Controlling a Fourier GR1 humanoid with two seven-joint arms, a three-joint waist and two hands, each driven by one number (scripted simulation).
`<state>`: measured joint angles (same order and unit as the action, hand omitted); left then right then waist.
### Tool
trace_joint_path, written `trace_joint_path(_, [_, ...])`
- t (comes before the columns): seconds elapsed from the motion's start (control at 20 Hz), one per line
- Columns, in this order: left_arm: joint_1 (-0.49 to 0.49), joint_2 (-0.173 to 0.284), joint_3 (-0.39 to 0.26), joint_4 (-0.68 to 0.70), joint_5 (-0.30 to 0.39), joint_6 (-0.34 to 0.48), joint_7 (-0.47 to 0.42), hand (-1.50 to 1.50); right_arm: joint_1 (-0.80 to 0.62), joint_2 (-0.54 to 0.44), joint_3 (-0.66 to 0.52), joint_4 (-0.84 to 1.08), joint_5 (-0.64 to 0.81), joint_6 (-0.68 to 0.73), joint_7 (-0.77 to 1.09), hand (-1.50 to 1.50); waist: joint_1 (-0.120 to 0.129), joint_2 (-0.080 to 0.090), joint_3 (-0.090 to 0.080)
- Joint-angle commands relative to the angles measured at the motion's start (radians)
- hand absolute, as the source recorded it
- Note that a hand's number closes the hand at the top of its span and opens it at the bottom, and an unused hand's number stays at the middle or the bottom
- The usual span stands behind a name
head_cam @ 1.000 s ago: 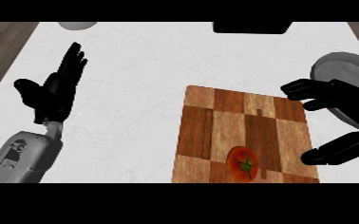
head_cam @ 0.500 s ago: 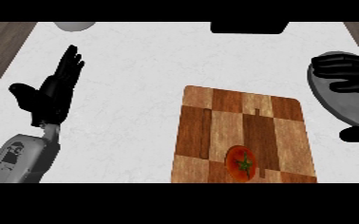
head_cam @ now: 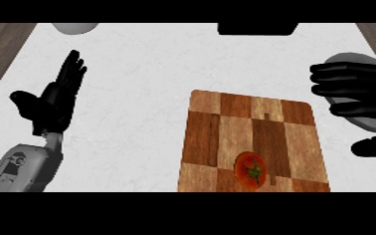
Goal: Pick the tomato from the cutting board and place it in the pan
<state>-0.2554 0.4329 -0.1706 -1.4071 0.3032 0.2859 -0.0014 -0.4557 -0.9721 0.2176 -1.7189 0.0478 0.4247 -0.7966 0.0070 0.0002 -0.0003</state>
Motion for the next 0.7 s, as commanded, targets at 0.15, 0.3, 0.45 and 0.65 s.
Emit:
trace_joint_path(0.15, [-0.03, -0.028, 0.015, 0.016, -0.007, -0.001, 0.015, 0.0, 0.049, -0.023, 0.099, -0.132, 0.0, 0.126, -0.052, -1.5, -0.009, 0.001, 0.0])
trace_joint_path(0.3, [-0.011, -0.021, 0.015, -0.027, -0.029, 0.013, 0.043, 0.0, 0.138, -0.044, 0.095, -0.189, 0.033, 0.089, -0.088, -1.5, -0.014, -0.002, 0.001])
trace_joint_path(0.45, [0.01, -0.032, 0.048, 0.025, -0.031, -0.032, -0.029, 0.0, 0.159, -0.028, 0.1, -0.222, 0.115, 0.06, -0.012, -1.5, -0.01, 0.0, 0.0])
trace_joint_path(0.65, [0.034, -0.034, 0.06, -0.019, -0.038, -0.05, 0.01, 0.0, 0.232, -0.02, 0.084, -0.319, 0.121, 0.068, 0.091, -1.5, -0.013, -0.002, 0.0])
